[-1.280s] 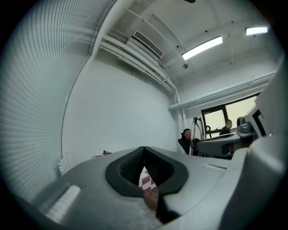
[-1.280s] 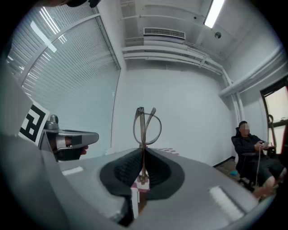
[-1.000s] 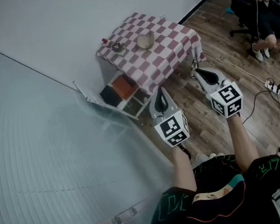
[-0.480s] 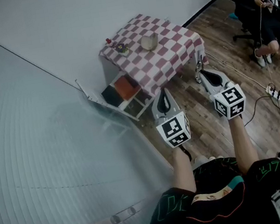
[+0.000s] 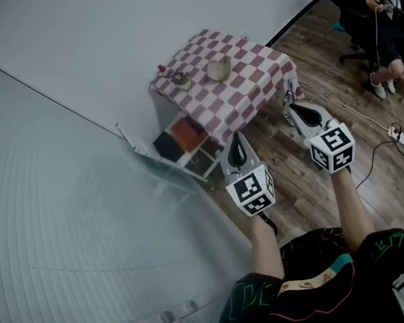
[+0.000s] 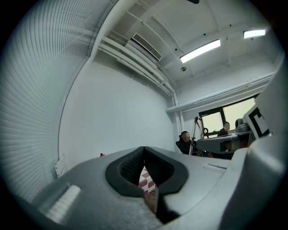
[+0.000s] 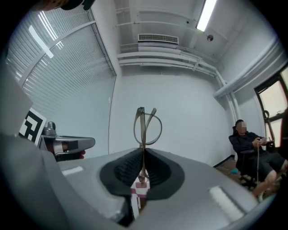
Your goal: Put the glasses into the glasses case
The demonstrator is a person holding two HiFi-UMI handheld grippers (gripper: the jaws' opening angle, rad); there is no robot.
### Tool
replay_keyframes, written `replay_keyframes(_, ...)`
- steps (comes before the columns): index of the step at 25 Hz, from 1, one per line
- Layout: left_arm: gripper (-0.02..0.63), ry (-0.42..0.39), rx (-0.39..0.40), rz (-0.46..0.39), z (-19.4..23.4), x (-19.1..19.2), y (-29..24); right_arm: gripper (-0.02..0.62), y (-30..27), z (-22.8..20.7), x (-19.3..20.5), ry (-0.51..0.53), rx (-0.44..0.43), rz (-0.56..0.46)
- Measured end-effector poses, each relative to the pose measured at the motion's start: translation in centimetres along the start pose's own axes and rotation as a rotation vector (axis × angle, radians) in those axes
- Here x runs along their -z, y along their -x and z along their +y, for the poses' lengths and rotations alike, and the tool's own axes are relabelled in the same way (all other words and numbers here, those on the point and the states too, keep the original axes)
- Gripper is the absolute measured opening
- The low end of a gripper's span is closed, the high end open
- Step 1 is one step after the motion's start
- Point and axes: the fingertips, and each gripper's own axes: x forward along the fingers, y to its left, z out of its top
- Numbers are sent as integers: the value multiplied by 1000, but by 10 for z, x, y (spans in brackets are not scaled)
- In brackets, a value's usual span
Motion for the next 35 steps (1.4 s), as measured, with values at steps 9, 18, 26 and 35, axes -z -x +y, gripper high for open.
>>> replay_keyframes(9,9,-27,-10,-25,-5,-11,-1,17,7,-9,-13,-6,6,-39)
replay_keyframes(18,9,-63,-21,-46,-2,-29,6,17,9,-13,-31,-32,14,-100)
replay_keyframes(26,9,-69,-6,-18,-2,-16,-1,17,6,-19,-22,-45,22,-96)
replay_keyframes(35,9,-28,69,16,-18,5,-33,17,0,-53,-10,-60,90,-76)
